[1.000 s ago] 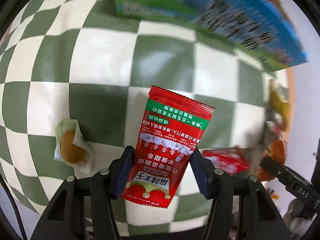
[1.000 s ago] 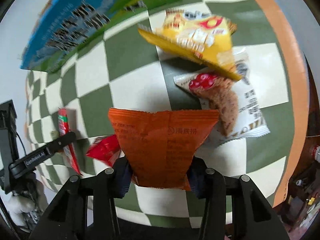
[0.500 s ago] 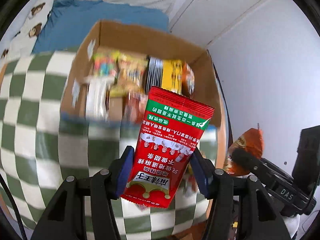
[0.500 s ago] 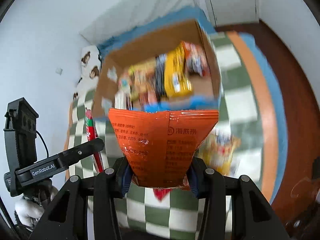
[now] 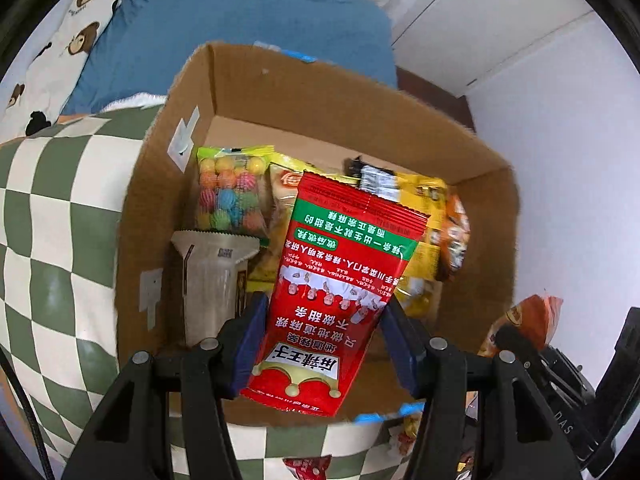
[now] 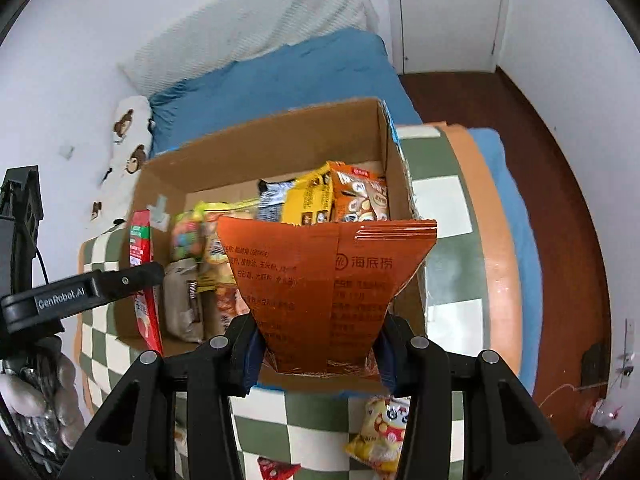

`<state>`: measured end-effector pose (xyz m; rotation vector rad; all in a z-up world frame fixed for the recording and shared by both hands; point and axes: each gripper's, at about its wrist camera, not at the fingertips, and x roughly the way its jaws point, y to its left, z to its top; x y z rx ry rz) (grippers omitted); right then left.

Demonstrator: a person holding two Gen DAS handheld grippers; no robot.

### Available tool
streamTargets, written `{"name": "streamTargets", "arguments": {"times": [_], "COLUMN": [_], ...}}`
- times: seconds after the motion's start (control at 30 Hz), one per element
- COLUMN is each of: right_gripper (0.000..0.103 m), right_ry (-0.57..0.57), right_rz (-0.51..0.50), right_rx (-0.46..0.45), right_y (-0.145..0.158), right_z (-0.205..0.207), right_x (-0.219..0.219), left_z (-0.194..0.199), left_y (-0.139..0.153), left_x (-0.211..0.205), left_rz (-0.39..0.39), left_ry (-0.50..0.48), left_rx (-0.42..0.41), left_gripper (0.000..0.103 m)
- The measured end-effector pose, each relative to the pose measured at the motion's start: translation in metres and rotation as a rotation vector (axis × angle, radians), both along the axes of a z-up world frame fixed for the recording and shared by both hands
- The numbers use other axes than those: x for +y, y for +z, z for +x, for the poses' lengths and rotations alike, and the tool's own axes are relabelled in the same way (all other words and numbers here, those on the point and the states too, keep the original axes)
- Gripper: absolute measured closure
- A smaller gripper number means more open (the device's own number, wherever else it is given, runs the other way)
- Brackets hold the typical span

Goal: Organize snacks
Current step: 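Carry both packets into the cardboard box and open both tools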

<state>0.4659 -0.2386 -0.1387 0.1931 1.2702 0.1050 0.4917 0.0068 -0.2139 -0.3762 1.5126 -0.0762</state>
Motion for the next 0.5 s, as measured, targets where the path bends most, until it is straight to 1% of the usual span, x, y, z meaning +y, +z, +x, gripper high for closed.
{"name": "streamTargets", "arguments": {"times": [0.13,0.23,0.3,0.33,0.37,0.4,0.43,0.47,0.5], "right_gripper": [0.054,0.054,0.054,0.054,0.052,0.048,0.034,0.026,0.025], "right_ry": [-0.010,-0.002,0.006,0.013,0.015,0.024,0.036,0.049,0.060], "right_rz": [-0.001,-0.005,0.003,0.007,-0.001,-0.022,-0.035,-0.041,-0.043], "right_rx": [0.052,0.080,0.099,0.118,0.141,0.163,0.164,0.162,0.167], "right_y": [-0.029,-0.044,-0.052,-0.059,-0.065,-0.071,-0.073,-0.073,-0.074], "right_z": [0.009,0.012,0.012,0.013,0.014,0.014,0.014,0.013,0.012], "right_x": [0.000,0.001,0.001,0.001,0.001,0.002,0.004,0.006,0.009], "left_z": [0.005,0.007,0.007,0.006,0.006,0.005,0.004,0.003,0.003], "left_y": [-0.016,-0.027,-0.039,-0.044,-0.047,-0.049,-0.049,-0.049,-0.049], "left_x": [-0.001,-0.002,-0.004,-0.005,-0.007,-0.008,-0.008,-0.009,-0.009], "left_rz": [0.020,0.029,0.052,0.060,0.066,0.077,0.092,0.100,0.107], "left_ry": [-0.002,-0.002,-0.008,-0.018,-0.024,-0.027,-0.032,-0.037,-0.039], "left_rx": [0.029,0.049,0.064,0.079,0.086,0.085,0.077,0.067,0.059], "left_gripper": [0.049,0.049,0.048,0.044,0.031,0.024,0.015,0.014,0.014]}}
